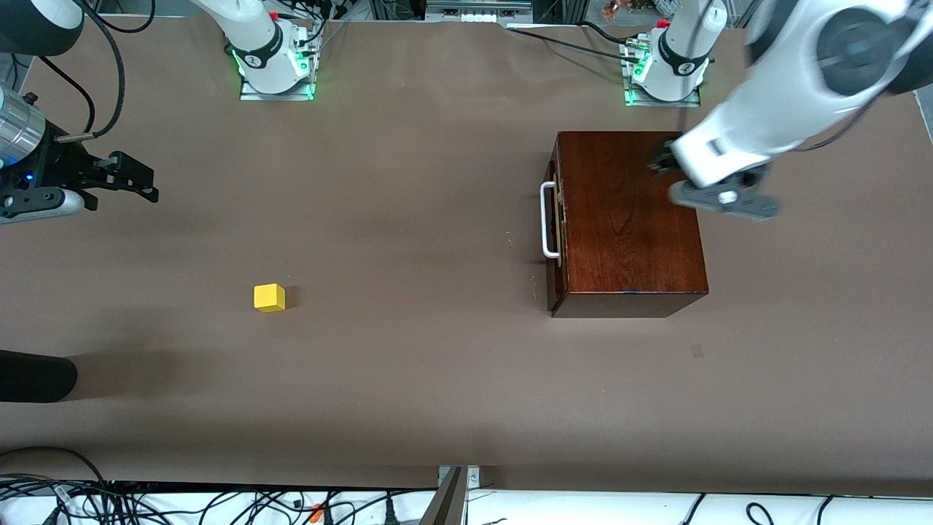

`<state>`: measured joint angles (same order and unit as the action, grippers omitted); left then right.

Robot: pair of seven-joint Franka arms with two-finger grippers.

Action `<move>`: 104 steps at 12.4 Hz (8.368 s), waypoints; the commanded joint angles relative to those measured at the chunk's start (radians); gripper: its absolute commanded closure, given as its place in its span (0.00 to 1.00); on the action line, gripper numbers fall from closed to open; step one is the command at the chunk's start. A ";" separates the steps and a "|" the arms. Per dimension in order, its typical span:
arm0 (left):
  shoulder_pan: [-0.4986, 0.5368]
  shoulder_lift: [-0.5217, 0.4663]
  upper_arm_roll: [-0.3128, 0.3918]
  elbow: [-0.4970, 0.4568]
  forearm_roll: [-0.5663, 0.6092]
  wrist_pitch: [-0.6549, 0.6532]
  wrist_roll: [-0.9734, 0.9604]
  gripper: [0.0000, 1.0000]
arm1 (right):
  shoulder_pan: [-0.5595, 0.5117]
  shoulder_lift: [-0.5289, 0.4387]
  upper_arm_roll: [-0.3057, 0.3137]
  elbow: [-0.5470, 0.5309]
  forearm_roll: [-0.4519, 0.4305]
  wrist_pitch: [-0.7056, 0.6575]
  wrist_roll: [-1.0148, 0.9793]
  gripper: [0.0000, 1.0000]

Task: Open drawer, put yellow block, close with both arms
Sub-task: 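Move the left gripper toward the white drawer handle of the wooden cabinet, then grasp the white drawer handle with the left gripper, then pull the drawer open by its handle with the left gripper, then release the handle and raise the left gripper while the right gripper reaches the cube, then lower the right gripper onto the yellow cube and close it, then lift the yellow cube with the right gripper and carry it over the drawer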

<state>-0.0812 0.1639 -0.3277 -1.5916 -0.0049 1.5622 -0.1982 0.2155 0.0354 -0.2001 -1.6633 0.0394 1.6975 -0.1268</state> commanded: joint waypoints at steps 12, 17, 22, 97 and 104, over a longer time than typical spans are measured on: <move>-0.397 0.364 -0.022 0.019 0.296 0.246 -0.599 0.00 | -0.004 0.009 0.002 0.023 0.001 -0.018 0.001 0.00; -0.411 0.422 -0.017 0.019 0.396 0.274 -0.626 0.00 | -0.002 0.008 0.008 0.023 0.001 -0.015 0.001 0.00; -0.417 0.451 -0.014 0.019 0.399 0.282 -0.671 0.00 | -0.002 0.008 0.007 0.023 -0.001 -0.010 -0.001 0.00; 0.021 -0.210 0.343 -0.064 -0.004 0.004 0.155 0.00 | 0.057 0.410 0.146 0.023 0.148 0.370 -0.016 0.85; 0.021 -0.211 0.342 -0.064 -0.004 0.002 0.155 0.00 | 0.344 0.400 0.148 0.318 0.120 0.085 -0.013 0.85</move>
<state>-0.0546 -0.0465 0.0104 -1.6737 -0.0010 1.5865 -0.0367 0.4623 0.4122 -0.0422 -1.4146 0.1833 1.8067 -0.1510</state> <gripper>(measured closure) 0.000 0.445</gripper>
